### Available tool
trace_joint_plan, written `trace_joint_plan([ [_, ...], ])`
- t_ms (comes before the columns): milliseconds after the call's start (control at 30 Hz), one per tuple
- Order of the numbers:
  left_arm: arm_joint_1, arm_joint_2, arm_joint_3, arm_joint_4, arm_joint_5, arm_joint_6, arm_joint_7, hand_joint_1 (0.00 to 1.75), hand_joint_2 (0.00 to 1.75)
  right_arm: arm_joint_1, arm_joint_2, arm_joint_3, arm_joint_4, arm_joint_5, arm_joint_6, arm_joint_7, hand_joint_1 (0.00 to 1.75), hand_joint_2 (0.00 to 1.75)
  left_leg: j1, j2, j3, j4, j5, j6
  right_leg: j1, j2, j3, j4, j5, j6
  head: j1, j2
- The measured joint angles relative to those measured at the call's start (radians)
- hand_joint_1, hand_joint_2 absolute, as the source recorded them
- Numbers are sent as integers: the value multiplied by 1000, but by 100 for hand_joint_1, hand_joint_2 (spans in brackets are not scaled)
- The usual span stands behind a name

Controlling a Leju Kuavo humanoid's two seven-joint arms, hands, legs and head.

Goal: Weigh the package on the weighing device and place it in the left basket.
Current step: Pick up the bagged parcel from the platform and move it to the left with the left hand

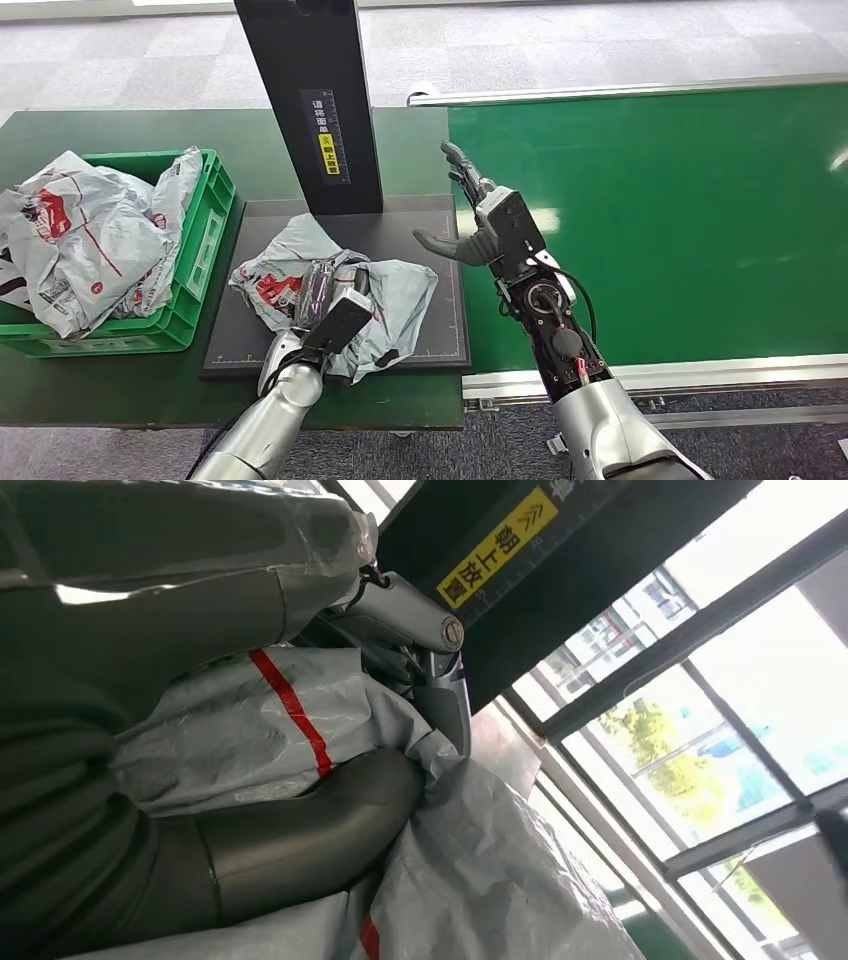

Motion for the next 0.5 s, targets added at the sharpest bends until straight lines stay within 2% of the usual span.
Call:
trace_joint_plan([
  [100,17,-2,23,-34,106,14,-63,175,175,-3,2,-33,42,-112,38,70,0,175,0,0,0,0,0,0,0,0,0,0,0,0,0,0],
  [233,36,-3,55,-79,227,13,-103,175,175,-8,3,-80,106,-258,107,127,0,175,0,0,-1,0,0,0,0,0,0,0,0,0,0,0],
  [333,52,-3,71,-115,283,38,-125,175,175,-16,11,-97,147,-306,99,175,0,175,0,0,-1,0,0,0,0,0,-1,0,0,0,0,0],
  [400,67,-1,75,-157,315,84,-130,175,175,-25,18,-101,170,-320,69,204,0,175,0,0,-1,0,0,0,0,0,-1,0,0,0,0,0],
  [500,87,7,70,-245,325,208,-132,175,175,-40,30,-100,200,-337,35,239,0,175,0,0,-2,0,0,0,0,0,-2,0,0,0,0,0],
])
